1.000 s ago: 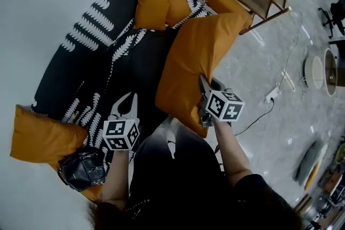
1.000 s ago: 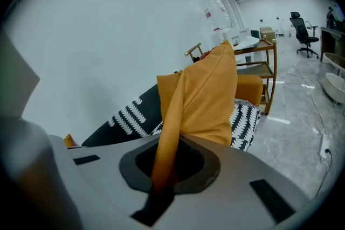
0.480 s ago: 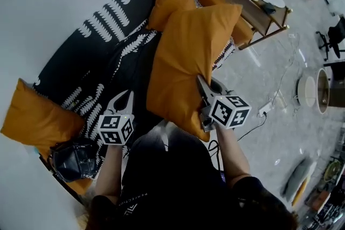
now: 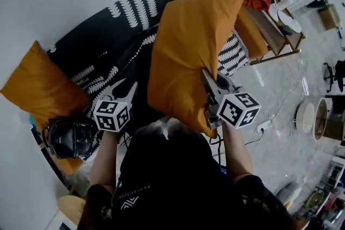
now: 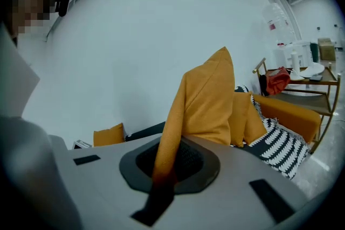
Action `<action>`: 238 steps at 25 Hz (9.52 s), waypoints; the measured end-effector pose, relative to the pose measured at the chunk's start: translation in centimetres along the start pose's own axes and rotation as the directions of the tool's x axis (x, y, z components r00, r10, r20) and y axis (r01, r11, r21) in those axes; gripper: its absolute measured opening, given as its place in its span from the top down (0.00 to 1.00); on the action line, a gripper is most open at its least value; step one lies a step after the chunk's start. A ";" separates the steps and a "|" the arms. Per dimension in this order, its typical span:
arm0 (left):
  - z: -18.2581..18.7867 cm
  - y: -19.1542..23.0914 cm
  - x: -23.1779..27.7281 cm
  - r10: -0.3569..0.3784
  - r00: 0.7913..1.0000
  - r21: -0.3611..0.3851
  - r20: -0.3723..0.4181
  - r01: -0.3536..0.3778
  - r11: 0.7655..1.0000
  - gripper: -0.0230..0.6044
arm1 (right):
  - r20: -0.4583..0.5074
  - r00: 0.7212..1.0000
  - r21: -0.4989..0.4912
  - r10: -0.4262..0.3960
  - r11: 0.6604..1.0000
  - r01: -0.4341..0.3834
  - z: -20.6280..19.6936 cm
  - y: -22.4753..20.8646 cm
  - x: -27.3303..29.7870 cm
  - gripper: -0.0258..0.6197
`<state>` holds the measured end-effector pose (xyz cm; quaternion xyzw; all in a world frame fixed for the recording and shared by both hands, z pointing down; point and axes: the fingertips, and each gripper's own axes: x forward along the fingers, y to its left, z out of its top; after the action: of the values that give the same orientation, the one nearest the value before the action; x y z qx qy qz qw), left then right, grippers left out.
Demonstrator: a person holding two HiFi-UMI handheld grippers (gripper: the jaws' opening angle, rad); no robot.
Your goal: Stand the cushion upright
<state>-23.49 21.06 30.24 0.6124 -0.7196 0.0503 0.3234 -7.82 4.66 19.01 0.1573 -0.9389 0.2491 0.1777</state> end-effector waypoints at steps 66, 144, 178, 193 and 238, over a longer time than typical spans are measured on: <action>2.9 5.2 -10.6 0.208 0.914 -0.290 0.348 -0.107 0.951 0.95 | -0.017 0.798 -0.347 0.602 0.745 -0.570 7.7 19.0 2.4 0.94; -2.5 27.7 -3.6 0.576 0.799 -0.483 0.170 -0.442 0.756 0.95 | -0.198 0.858 -0.205 0.474 0.836 -0.509 -6.2 9.7 36.6 0.94; -10.5 31.3 0.7 0.530 0.848 -0.493 -0.034 -0.475 0.729 0.92 | -0.322 0.927 -0.137 0.192 0.959 -0.246 -14.4 4.5 42.1 0.66; -5.5 27.6 -1.2 0.494 0.868 -0.458 0.043 -0.422 0.782 0.88 | -0.283 0.949 -0.096 0.135 0.981 -0.168 -11.4 4.2 35.7 0.66; 3.4 18.8 -9.5 0.479 0.866 -0.378 0.146 -0.398 0.836 0.95 | -0.278 0.945 -0.175 0.175 0.958 -0.228 -6.2 12.3 25.0 0.97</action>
<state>-41.68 32.12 28.71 0.3672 -0.8722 -0.0725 0.3149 -33.15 12.87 29.31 0.0069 -0.9394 0.1866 0.2876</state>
